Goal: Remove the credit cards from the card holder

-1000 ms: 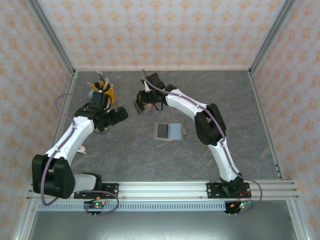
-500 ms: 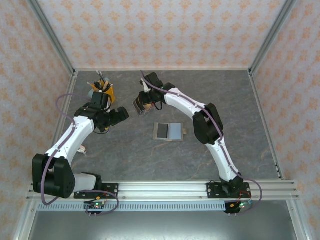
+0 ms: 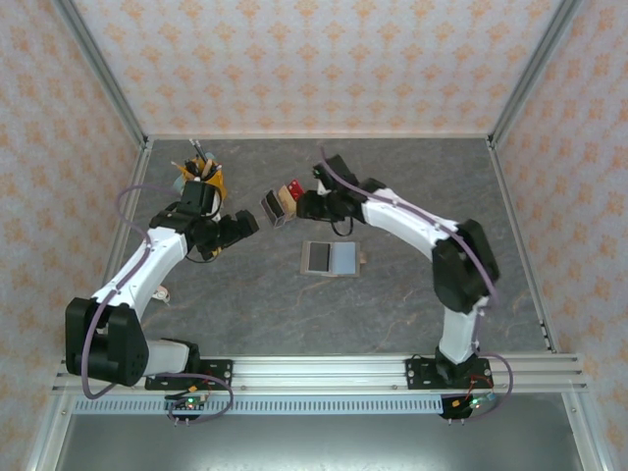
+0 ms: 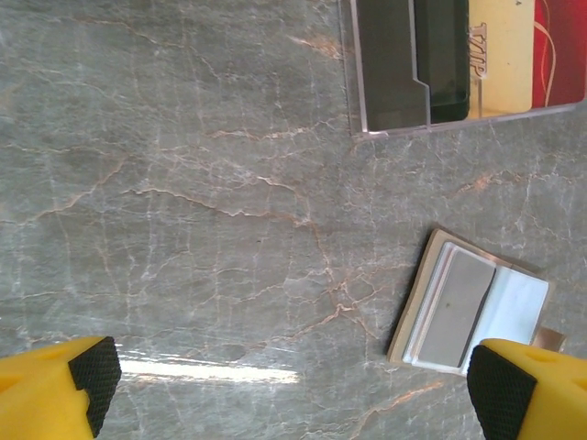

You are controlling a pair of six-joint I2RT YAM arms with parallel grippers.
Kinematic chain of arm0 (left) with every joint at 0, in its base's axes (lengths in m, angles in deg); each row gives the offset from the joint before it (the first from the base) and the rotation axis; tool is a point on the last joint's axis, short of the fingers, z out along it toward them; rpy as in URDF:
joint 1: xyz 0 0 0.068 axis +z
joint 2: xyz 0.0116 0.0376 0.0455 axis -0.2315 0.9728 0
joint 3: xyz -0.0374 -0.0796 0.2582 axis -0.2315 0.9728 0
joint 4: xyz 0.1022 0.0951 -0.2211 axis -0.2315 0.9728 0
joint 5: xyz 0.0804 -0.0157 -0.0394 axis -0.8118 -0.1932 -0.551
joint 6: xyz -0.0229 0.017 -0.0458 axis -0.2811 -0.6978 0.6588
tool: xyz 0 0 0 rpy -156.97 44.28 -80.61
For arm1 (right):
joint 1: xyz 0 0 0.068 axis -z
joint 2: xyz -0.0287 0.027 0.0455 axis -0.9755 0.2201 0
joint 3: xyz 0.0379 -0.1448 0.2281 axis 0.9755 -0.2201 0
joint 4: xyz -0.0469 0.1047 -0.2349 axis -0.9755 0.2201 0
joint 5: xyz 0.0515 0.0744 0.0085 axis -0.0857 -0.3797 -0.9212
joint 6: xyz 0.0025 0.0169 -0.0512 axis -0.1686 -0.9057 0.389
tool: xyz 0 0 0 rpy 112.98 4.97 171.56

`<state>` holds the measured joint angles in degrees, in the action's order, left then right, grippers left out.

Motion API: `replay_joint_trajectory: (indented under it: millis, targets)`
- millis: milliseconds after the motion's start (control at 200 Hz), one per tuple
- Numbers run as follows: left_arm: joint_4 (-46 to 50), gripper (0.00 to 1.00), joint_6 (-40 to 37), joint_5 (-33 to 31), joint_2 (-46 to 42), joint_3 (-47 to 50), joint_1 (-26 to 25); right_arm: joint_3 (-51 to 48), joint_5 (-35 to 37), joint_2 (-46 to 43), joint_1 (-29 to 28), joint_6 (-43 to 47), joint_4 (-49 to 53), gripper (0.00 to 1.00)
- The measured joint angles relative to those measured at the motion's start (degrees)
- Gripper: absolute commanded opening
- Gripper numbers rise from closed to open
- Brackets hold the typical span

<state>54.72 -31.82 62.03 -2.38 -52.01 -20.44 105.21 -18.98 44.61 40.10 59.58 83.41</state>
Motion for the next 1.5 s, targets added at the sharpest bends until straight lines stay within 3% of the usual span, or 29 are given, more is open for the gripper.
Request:
replay_joint_trajectory:
  millis: [140, 275, 576, 1161, 1501]
  targets:
    - [-1.51, 0.99, 0.13, 0.76, 2.19, -0.09, -3.39, -13.07, -0.02, -8.0, 1.57, -7.72, -4.26, 0.49]
    - [-2.86, 0.97, 0.61, 0.94, 5.53, -0.9, -7.93, -21.18, -0.76, -9.64, 2.19, -13.14, -7.52, 0.47]
    - [-8.33, 0.89, 4.39, 0.96, 14.75, -4.96, -16.31, -26.25, -5.38, -8.81, 3.87, -19.52, -15.43, 0.34]
    - [-12.41, 0.36, 9.16, 2.47, 27.1, -12.33, -21.46, -26.77, -7.37, -3.45, 4.39, -20.13, -17.97, 0.23]
    - [-13.0, 0.22, 9.2, 2.78, 31.36, -13.92, -21.84, -26.82, -8.02, -1.88, 4.39, -19.82, -18.4, 0.2]
